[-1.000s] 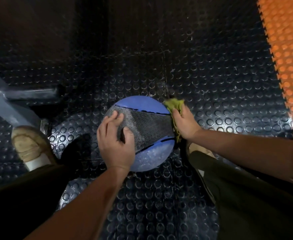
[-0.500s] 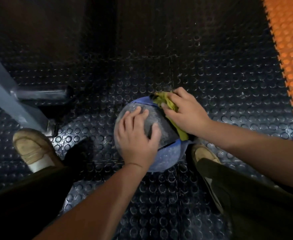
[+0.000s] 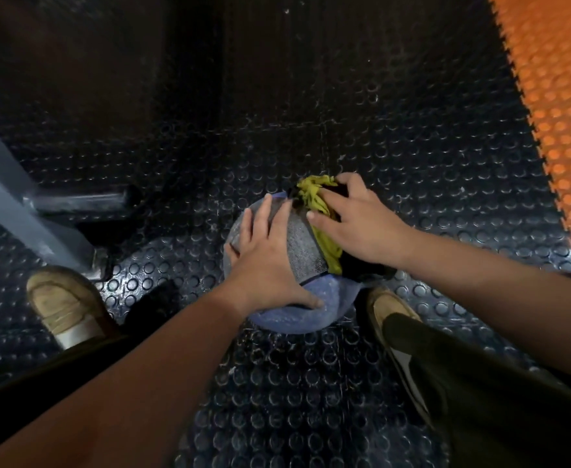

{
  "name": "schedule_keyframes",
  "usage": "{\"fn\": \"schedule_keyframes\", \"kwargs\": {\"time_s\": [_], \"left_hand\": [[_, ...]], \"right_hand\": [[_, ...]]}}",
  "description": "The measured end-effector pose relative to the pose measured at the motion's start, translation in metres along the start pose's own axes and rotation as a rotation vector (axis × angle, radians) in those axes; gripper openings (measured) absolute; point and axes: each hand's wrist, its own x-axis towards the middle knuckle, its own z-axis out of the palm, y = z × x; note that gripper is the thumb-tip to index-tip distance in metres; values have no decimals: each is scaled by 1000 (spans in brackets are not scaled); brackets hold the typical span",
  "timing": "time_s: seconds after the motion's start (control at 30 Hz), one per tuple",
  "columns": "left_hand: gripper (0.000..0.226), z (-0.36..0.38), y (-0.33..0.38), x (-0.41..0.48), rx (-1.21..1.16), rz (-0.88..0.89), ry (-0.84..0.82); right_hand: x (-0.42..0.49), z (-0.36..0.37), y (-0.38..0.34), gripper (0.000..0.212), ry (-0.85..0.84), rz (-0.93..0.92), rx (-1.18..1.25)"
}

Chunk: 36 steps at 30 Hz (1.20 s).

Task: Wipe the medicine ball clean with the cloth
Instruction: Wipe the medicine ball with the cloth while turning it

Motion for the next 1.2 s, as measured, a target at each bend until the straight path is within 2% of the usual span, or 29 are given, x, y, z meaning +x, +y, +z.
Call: {"fn": "schedule_keyframes", "kwargs": {"time_s": [0.1, 0.3, 0.4, 0.53, 0.63, 0.8, 0.93, 1.1, 1.2], "left_hand": [[147, -7, 4, 4, -49, -22, -8], [145, -14, 11, 13, -116, -67, 18], [143, -15, 14, 14, -117, -69, 32], [141, -8, 16, 10, -96, -61, 54], [141, -2, 11, 6, -124, -65, 80], [140, -8, 2, 8, -166, -66, 89], [139, -8, 6, 8, -185, -84, 105], [139, 6, 9, -1, -171, -88, 147], [139, 11, 7, -6, -169, -85, 165]], "right_hand": [[-17, -1, 2, 55, 6, -25, -45], [-69, 3, 4, 56, -90, -166, -312], [-68, 1, 3, 55, -97, -145, -387], [-35, -8, -1, 40, -4, -82, -245], [-20, -14, -10, 43, -15, -83, -198], [-43, -13, -7, 43, -97, -141, -190], [-56, 1, 4, 30, 4, -160, -140], [-24, -16, -7, 22, 127, -11, 23], [1, -22, -13, 28, 113, 79, 57]]}}
